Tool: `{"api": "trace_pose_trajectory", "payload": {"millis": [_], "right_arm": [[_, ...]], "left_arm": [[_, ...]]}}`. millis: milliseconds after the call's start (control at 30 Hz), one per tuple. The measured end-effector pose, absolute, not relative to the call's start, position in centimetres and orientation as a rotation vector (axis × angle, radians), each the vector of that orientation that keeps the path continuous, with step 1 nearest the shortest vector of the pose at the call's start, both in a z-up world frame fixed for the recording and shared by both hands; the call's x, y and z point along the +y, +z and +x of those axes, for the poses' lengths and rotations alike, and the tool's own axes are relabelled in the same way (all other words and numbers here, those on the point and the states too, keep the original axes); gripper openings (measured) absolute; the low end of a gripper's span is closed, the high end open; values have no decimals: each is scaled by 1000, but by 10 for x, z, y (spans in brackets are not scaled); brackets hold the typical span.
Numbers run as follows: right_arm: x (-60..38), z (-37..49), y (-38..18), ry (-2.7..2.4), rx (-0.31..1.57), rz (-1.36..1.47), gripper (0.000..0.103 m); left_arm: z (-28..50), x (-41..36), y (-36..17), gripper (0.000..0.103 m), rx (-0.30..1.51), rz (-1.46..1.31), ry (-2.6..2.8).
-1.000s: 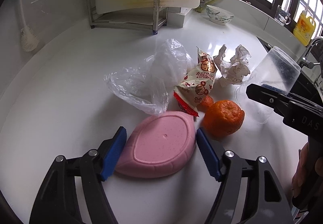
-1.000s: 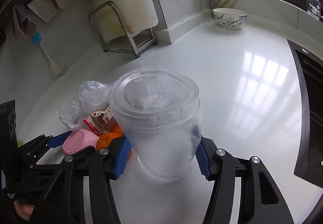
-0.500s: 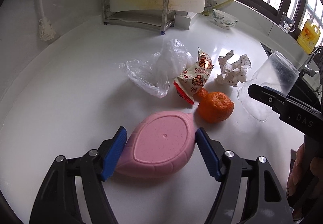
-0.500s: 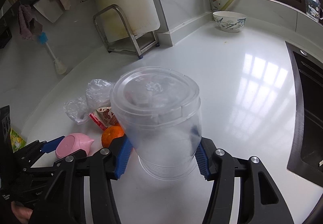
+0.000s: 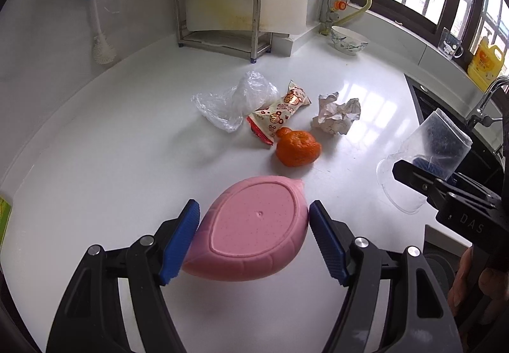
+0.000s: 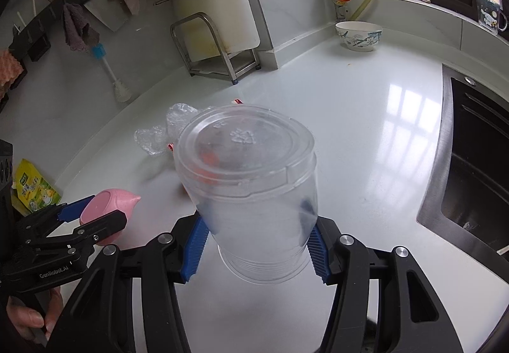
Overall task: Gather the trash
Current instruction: 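Carry dish and cup over the bin and open both grippers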
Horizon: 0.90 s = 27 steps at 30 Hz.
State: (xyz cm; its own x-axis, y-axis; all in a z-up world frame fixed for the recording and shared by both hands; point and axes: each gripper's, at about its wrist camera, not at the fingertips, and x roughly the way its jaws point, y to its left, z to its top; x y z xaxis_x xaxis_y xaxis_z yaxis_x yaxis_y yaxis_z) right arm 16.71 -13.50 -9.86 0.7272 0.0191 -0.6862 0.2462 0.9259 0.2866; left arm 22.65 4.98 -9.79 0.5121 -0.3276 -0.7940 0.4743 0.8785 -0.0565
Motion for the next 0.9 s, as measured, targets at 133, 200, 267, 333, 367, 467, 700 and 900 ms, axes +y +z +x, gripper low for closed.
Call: {"api": "trace_pose_trajectory", "payload": {"millis": [133,200,267,333,367,467,700,900], "right_arm": [[-138,138,-96,-116,755,371,54],[-140,121,-96,-113,762,365,54],[-142,104,-96,-111,772,359,54],[-146,85,-96,-110,780,349,54],[-148,76,-96,-109,784,346,54],[-157,47,-99,-108,800,338,54],[-163,-12,-120,-72,863,329,54],[-166,-45,-137,-37,905,338,54]], "left_arm": [[197,41,-90,69,907,162,-482],[182,36,-87,69,908,155,-483],[166,31,-86,67,912,145,-486],[150,25,-83,64,913,133,-493],[142,21,-81,60,912,131,-498],[118,7,-77,53,908,133,-511],[70,-25,-99,46,950,139,-518],[33,-43,-118,44,986,122,-523]]}}
